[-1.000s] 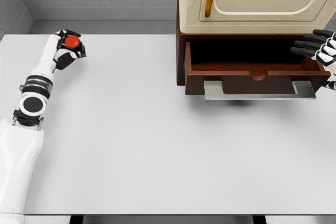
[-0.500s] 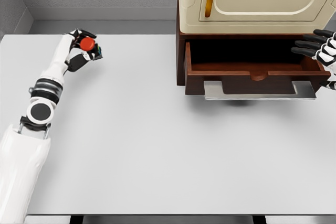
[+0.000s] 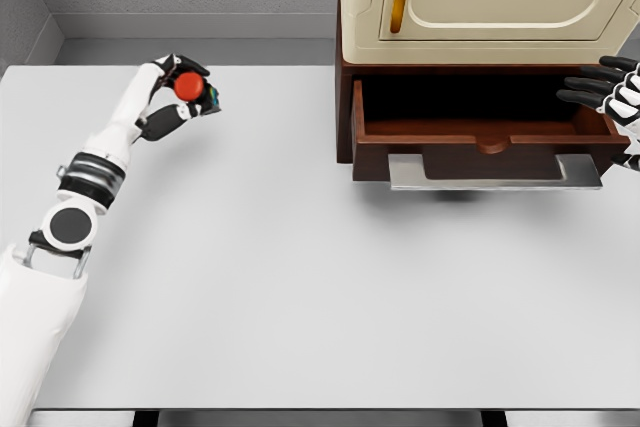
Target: Put the switch into the drawer with left arm, and close the drawer with right arm
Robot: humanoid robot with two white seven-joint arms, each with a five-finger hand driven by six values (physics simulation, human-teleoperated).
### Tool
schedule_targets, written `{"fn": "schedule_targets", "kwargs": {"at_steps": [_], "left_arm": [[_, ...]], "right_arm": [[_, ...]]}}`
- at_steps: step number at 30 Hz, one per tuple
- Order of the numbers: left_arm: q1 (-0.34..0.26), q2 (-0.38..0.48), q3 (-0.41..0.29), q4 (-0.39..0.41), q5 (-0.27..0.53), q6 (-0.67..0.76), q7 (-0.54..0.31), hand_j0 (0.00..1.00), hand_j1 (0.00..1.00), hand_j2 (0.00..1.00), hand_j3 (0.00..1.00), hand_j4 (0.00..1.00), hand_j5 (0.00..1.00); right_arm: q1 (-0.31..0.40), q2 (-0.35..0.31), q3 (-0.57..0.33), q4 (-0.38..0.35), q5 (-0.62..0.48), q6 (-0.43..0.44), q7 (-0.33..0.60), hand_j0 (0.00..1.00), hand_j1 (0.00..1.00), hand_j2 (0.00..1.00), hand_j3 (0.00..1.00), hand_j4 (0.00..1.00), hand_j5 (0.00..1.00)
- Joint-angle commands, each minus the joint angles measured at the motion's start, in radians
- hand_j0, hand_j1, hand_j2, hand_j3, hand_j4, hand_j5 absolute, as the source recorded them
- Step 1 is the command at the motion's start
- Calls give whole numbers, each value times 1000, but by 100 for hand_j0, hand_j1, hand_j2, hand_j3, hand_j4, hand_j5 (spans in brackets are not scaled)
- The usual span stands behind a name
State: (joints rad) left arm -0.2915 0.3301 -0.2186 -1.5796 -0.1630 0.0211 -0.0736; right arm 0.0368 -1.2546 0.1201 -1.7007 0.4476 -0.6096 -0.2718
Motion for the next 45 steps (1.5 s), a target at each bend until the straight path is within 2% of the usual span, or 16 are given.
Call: {"fn": "schedule_targets", "kwargs": {"at_steps": [1,7,8,14,31,39,45], "left_arm": [[0,3,-2,-28,8,-33,-12,45,45,45,45,45,45],[2,3,-18,-45,20,-110,-55,45,45,45,45,45,45],[0,3,-42,-48,20,-110,-55,45,45,45,45,45,45],[-5,1,-77,-72,19,-110,-55,45,45,45,45,45,45],[-17,-2,-140,-186,19,-110,-55,45,45,45,45,45,45],[-66,-10,-203,-203,16,-110,-55,45,45,45,45,45,45],[-75,-13,-205,-220,13,-109,-58,45,45,45,45,45,45]], "right_arm": [[0,-2,0,1,-6,-1,-1,100,100,100,100,100,100],[0,-2,0,1,-6,-1,0,100,100,100,100,100,100],[0,-2,0,1,-7,-1,0,100,100,100,100,100,100],[0,-2,0,1,-6,-1,0,100,100,100,100,100,100],[0,-2,0,9,-6,-1,0,100,100,100,100,100,100],[0,-2,0,9,-6,-1,0,100,100,100,100,100,100],[2,-2,0,9,-4,-1,0,100,100,100,100,100,100]]}}
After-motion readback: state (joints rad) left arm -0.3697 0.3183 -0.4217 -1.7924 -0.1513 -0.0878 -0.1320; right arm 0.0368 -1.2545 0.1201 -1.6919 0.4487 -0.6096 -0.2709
